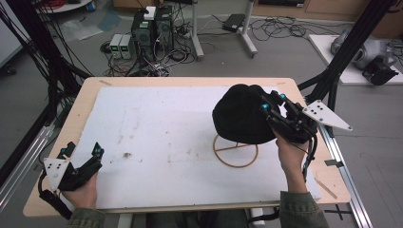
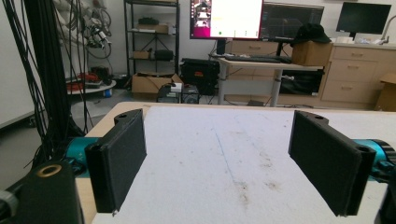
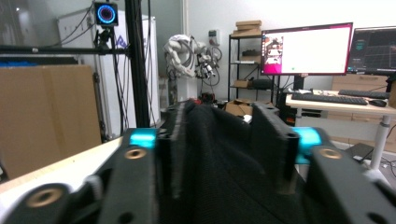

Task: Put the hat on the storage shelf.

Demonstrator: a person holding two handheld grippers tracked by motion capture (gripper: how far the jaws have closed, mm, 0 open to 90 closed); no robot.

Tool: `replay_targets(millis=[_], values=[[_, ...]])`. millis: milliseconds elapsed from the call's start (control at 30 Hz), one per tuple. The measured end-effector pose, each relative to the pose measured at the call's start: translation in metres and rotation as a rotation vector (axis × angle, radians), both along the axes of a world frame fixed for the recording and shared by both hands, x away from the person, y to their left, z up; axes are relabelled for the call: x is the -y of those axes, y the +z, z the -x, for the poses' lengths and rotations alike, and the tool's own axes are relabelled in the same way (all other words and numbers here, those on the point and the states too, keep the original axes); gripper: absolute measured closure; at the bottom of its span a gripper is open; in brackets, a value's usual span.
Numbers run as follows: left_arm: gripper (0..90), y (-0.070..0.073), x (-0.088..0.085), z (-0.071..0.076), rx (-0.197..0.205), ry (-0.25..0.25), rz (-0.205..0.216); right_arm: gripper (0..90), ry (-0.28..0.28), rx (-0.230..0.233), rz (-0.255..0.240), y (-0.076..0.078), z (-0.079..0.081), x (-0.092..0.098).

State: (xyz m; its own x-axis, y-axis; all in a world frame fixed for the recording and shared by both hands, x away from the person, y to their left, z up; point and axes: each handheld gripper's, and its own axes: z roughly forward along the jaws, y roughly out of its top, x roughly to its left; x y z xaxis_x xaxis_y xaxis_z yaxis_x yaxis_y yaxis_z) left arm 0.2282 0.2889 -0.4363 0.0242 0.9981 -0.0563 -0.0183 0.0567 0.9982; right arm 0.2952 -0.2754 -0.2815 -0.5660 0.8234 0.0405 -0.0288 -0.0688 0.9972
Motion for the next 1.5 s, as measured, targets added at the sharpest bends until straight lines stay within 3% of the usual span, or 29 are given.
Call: replay_targets(millis=[133, 433, 767, 1167, 1400, 1500], values=[[19.2, 0.000, 0.001, 0.000, -0.002, -0.002, -0.003, 26.5, -0.048, 0.022, -0.007, 0.000, 0.002, 0.001], [19.2, 0.000, 0.001, 0.000, 0.000, 0.000, -0.001, 17.2, -0.074, 0.035, 0.011, -0.002, 0.004, -0.001], [19.2, 0.001, 0.000, 0.000, 0.002, 0.003, 0.001, 13.0, -0.079, 0.043, -0.039, -0.006, 0.006, 0.009], [19.2, 0.001, 0.002, -0.002, 0.005, -0.003, 0.004, 12.5, -0.091, 0.063, -0.059, -0.017, 0.009, 0.026], [19.2, 0.002, 0.003, -0.003, 0.005, -0.005, 0.007, 12.6, -0.139, 0.069, -0.079, -0.029, 0.009, 0.039], [19.2, 0.002, 0.002, -0.003, 0.000, 0.008, 0.005, 12.9, -0.184, 0.057, -0.120, -0.034, 0.009, 0.045]])
